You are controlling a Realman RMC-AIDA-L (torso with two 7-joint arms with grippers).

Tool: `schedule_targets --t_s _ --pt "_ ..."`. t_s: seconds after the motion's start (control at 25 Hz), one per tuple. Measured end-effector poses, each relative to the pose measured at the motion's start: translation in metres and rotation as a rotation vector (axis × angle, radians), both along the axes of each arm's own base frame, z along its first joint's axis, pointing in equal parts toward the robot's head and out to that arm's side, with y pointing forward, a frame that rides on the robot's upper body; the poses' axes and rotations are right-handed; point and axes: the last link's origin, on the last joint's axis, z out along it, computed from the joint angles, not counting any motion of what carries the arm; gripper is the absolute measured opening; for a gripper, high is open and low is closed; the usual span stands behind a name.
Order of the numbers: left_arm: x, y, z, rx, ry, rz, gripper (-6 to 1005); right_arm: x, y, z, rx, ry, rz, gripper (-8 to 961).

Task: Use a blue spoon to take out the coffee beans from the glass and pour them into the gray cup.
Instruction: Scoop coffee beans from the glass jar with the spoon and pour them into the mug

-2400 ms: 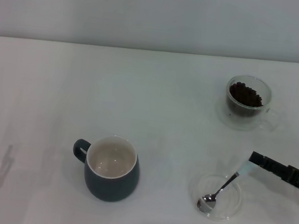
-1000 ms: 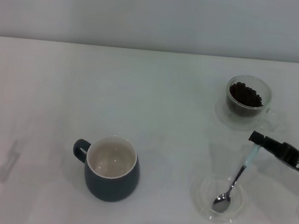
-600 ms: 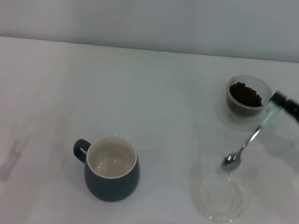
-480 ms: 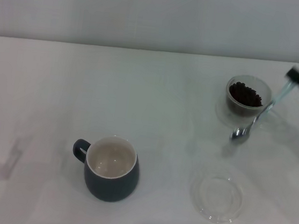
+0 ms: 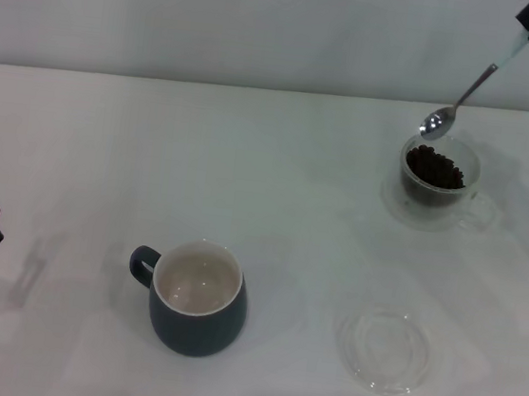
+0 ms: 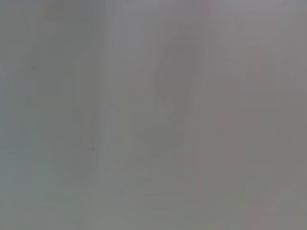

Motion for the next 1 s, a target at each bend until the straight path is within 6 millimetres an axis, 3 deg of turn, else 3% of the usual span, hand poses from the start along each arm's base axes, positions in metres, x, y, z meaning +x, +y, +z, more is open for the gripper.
schedule_targets --t_s 1.0 --pt "0.0 -0.001 -0.002 -0.008 -0.001 0.0 775 0.027 0.002 -0.022 0.061 -0.265 -0.124 173"
